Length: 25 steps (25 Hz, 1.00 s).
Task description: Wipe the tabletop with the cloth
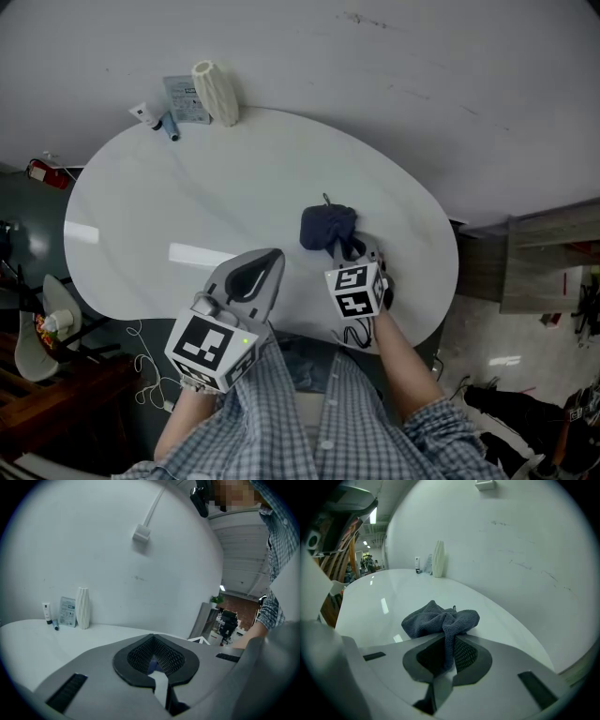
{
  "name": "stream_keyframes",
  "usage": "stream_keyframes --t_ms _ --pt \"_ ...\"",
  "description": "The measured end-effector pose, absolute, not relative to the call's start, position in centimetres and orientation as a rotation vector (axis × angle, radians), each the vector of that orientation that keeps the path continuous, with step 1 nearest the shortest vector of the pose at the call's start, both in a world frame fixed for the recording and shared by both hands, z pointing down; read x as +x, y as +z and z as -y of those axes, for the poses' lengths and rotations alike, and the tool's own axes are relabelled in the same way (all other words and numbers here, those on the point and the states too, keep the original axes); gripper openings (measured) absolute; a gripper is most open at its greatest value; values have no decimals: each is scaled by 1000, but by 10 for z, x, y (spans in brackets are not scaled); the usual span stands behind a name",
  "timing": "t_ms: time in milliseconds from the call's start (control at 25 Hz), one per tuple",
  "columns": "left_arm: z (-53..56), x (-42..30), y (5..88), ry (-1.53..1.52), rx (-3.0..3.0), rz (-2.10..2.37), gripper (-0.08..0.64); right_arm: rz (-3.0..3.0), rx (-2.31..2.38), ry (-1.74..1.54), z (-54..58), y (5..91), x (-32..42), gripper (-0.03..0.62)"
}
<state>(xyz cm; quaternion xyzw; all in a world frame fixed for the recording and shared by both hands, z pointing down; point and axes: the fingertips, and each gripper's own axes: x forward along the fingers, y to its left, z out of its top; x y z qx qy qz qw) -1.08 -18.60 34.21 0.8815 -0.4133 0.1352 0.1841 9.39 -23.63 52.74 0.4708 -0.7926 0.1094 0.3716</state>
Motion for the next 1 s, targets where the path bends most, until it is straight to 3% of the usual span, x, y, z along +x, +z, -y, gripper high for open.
stream_keyframes --t_ms 1000 --pt "199 -4 356 423 2527 1039 6 1564 1731 488 257 532 321 23"
